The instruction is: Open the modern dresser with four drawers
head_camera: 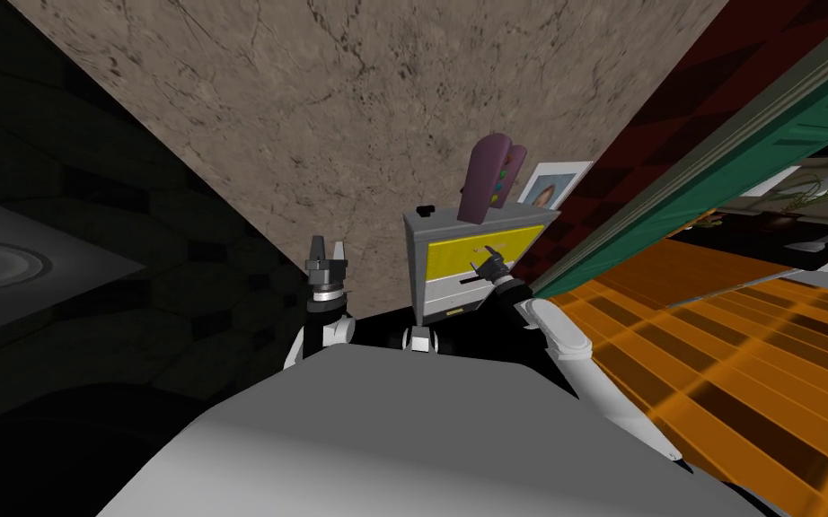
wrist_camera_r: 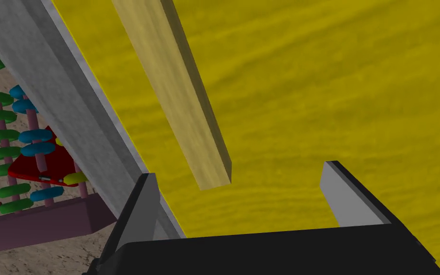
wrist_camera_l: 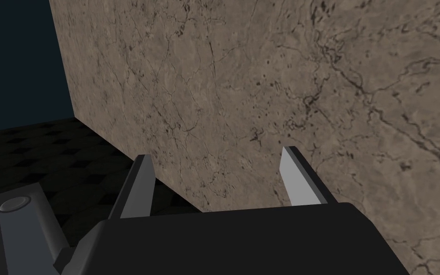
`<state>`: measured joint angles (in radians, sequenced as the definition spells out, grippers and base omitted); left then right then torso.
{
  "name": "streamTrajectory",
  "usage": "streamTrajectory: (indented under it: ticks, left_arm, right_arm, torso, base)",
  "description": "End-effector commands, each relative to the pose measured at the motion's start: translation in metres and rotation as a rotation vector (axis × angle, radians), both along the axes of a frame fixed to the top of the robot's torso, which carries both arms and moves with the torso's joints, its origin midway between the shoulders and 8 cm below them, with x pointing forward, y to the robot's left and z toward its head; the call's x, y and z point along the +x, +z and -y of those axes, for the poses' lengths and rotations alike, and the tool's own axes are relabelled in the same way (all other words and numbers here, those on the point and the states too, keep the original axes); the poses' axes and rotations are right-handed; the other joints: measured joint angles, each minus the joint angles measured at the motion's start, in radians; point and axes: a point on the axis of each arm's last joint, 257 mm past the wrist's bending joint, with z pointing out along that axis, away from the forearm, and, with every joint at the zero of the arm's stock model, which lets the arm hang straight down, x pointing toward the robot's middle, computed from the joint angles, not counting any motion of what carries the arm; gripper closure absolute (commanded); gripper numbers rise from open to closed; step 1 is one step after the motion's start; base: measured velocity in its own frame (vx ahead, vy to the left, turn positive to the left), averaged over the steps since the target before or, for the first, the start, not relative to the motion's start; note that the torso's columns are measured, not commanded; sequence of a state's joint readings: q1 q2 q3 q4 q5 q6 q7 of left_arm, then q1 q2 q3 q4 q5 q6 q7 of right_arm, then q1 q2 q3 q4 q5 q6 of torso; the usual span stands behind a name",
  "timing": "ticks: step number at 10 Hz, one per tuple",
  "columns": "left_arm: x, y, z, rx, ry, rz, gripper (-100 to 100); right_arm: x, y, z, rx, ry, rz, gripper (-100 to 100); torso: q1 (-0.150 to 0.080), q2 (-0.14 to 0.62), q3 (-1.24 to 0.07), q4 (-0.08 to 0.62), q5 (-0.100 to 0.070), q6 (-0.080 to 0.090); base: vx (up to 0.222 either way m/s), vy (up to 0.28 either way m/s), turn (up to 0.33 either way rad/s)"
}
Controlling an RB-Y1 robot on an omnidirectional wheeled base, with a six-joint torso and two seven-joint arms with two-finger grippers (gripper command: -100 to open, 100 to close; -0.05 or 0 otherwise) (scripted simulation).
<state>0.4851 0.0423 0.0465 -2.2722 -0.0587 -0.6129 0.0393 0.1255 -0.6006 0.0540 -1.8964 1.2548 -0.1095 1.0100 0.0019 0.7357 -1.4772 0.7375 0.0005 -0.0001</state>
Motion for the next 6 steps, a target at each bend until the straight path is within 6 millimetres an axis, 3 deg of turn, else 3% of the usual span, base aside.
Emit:
streamTrajectory:
  ticks: [1, 6]
  left_arm:
    - [0.0, 0.0, 0.0, 0.0, 0.0, 0.0, 0]
    - [0.0001, 0.0001, 0.0, 0.0, 0.0, 0.0, 0]
  right_arm:
    - [0.0002, 0.0004, 0.0006, 0.001, 0.001, 0.0, 100]
    - [-0.0039, 0.0055, -0.0035, 0.002, 0.021, 0.003, 100]
  torso:
    - [-0.002, 0.002, 0.001, 0.0, 0.0, 0.0]
    - [-0.002, 0.004, 0.002, 0.001, 0.0, 0.0]
  base:
    - [0.006, 0.006, 0.001]
    - [-0.149, -0.045, -0.047]
